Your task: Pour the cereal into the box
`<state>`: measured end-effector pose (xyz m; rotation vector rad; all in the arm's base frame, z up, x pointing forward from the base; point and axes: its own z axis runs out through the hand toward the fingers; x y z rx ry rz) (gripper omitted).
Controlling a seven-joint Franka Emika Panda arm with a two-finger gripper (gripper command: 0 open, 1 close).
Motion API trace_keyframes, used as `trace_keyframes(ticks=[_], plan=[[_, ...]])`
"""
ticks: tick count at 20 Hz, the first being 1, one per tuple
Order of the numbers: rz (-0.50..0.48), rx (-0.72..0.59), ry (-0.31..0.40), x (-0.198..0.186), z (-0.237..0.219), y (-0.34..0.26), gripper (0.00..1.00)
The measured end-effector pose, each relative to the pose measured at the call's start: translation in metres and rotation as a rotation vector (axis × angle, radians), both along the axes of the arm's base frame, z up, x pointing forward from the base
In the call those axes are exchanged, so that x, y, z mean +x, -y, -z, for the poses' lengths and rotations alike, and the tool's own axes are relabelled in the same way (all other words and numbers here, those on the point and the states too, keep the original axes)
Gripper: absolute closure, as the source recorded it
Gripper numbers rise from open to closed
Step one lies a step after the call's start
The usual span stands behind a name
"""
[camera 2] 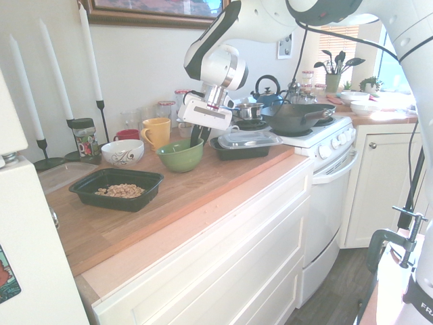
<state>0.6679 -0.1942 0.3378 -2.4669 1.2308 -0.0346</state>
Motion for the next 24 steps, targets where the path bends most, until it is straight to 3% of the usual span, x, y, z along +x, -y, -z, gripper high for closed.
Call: trace_keyframes(ticks=[1,2,12,18,24], plan=[[-0.001,0.0,-0.001,0.001,0.002,0.0,1.0],[-0.002,0.0,-0.003,0.003,0.005,0.0,0.0],[-0.035,-0.056,-0.009,0.006,0.0,0.0,0.0],[-0.076,-0.225,0.004,0.004,-0.049,-0.009,0.0],[-0.091,-0.311,0.01,-0.009,-0.089,-0.037,0.0]])
